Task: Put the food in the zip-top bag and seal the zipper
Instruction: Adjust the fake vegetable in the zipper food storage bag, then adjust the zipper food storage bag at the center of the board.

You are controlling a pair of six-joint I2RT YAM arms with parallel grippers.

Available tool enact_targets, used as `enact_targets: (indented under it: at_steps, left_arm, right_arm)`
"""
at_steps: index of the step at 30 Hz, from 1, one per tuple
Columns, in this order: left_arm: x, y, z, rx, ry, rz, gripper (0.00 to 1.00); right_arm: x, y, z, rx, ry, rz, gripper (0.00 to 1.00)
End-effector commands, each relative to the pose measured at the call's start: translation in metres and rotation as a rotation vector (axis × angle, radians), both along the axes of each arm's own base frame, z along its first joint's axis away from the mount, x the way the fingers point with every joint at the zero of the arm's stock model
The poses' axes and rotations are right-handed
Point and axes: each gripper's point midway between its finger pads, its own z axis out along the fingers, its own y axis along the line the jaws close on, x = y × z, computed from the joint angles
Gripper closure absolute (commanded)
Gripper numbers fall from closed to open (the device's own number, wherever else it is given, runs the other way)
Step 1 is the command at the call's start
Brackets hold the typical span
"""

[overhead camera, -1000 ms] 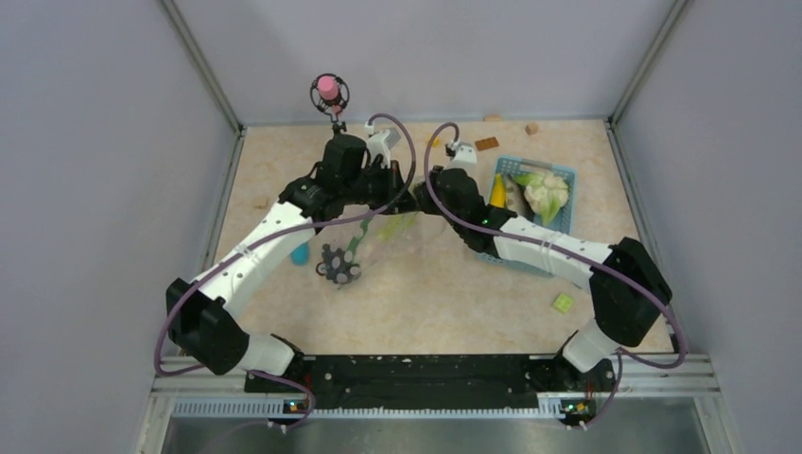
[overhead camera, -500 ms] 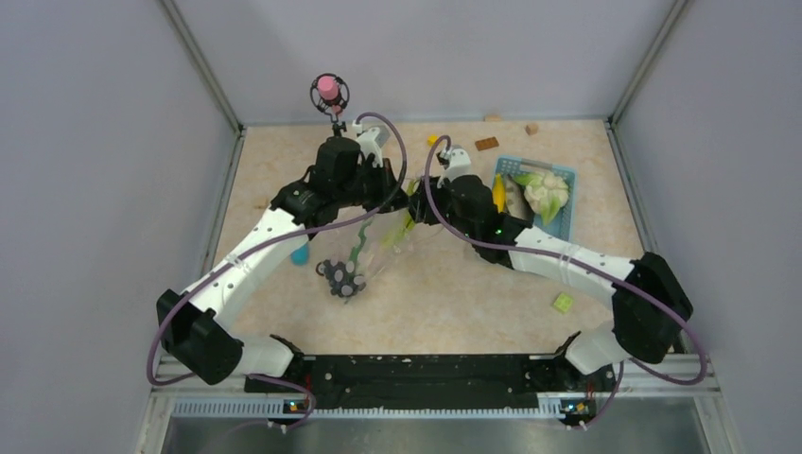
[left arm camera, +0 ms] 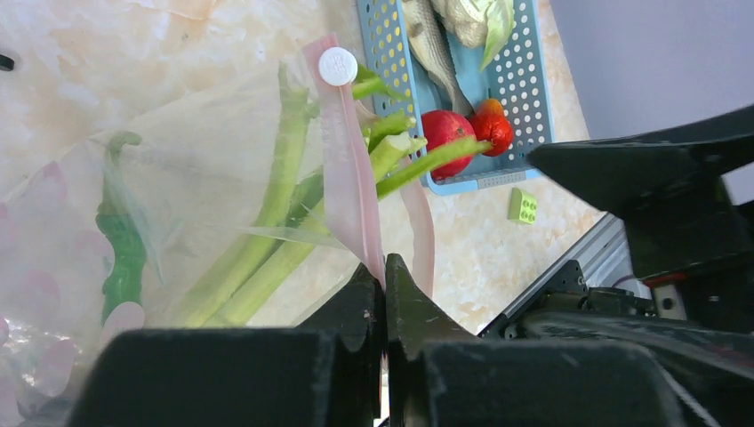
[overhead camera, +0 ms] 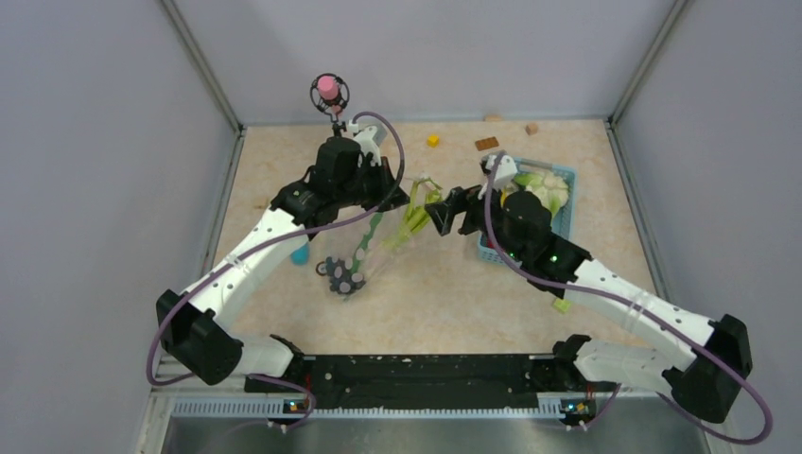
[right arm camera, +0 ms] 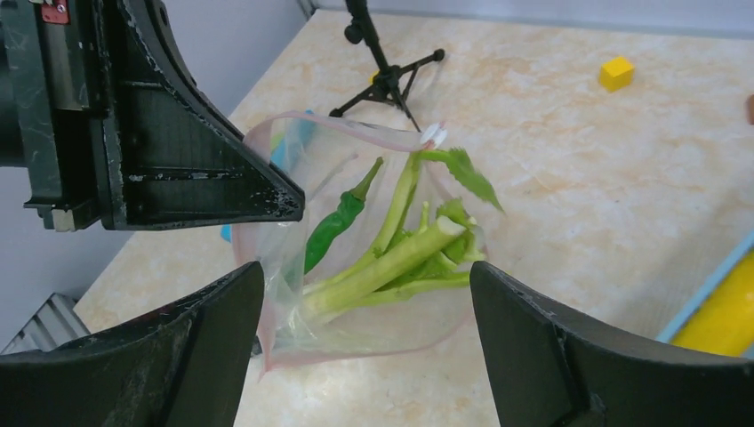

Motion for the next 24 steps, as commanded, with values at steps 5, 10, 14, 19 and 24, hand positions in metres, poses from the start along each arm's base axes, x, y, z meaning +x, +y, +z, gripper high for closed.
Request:
enact_targets:
  at_steps: [5,10,14,19,24]
  left_arm:
    - [0.004,-0.004,0.031,-0.059,-0.087,-0.001,1.00]
    - [0.003,-0.004,0.033,-0.065,-0.089,-0.005,1.00]
    - [0.003,-0.005,0.034,-0.072,-0.090,-0.008,1.00]
    - [0.002,-0.003,0.034,-0.061,-0.087,-0.003,1.00]
    - [0.001,-0.002,0.036,-0.067,-0.094,-0.004,1.00]
  right_arm:
    - [-0.005,-0.057,0.005,0.011,-0.025,-0.204,0.15]
    - [-0.011,-0.066,-0.021,0.027,0.081,-0.229,0.21]
    - [-0.006,-0.064,-0.045,0.026,0.161,-0.269,0.27]
    - [0.002,-0.068,-0.060,0.013,0.210,-0.345,0.29]
    - [0.003,-0.060,-0.071,0.036,0.256,-0.329,0.30]
